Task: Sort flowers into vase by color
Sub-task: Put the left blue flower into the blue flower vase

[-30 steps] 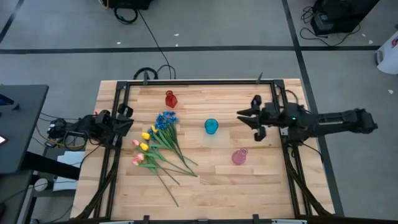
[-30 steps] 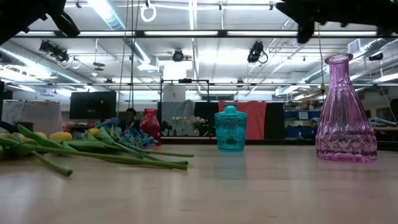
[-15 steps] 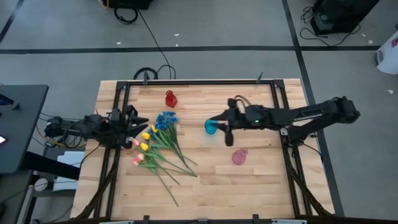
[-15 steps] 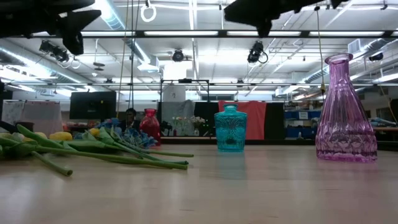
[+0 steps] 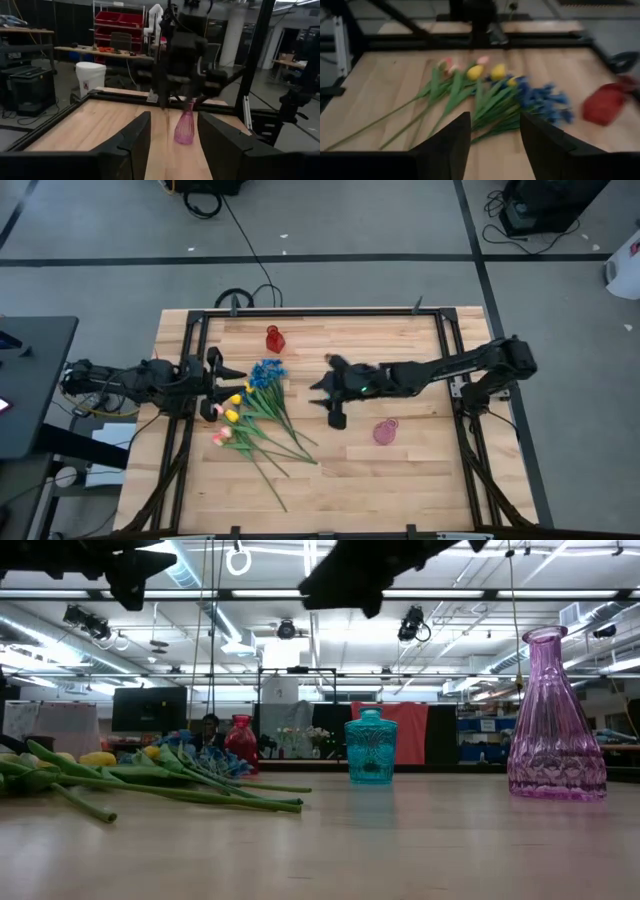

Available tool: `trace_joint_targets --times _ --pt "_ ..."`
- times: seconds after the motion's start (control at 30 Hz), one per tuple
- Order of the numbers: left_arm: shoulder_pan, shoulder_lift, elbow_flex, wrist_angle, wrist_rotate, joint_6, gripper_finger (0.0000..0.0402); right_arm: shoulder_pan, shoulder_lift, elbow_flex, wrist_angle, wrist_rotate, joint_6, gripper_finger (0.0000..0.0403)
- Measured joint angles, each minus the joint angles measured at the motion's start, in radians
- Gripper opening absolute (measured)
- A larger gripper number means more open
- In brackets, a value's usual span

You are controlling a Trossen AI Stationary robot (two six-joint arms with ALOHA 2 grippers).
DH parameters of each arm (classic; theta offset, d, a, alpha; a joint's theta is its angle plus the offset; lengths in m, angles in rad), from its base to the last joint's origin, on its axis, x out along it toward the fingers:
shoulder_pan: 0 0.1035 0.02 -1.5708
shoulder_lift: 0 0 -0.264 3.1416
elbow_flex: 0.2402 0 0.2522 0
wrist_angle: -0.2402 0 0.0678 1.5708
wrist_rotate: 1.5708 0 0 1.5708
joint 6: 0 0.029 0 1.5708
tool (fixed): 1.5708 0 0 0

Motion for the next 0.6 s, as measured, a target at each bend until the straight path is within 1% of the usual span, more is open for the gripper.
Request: trace_joint_targets --times 0.17,0.27,0.37,0.6 --pt "0.0 0.001 0.011 0.009 0.0 0.037 0.0168 0.029 0.143 0.168 -0.153 -0.001 0.011 0.0205" --pt "0.0 0.0 0.011 0.02 0.0 0.034 0.0168 0.034 0.227 0.266 -0.231 -0.064 0.037 0.0204" --pt "0.0 0.0 0.011 0.02 0.001 0.021 0.0168 0.036 0.299 0.34 -0.264 -0.122 0.068 0.0201" --pt "-0.002 0.0 0.011 0.027 0.003 -0.034 0.0168 0.037 0.455 0.459 -0.336 -0.12 0.103 0.0196"
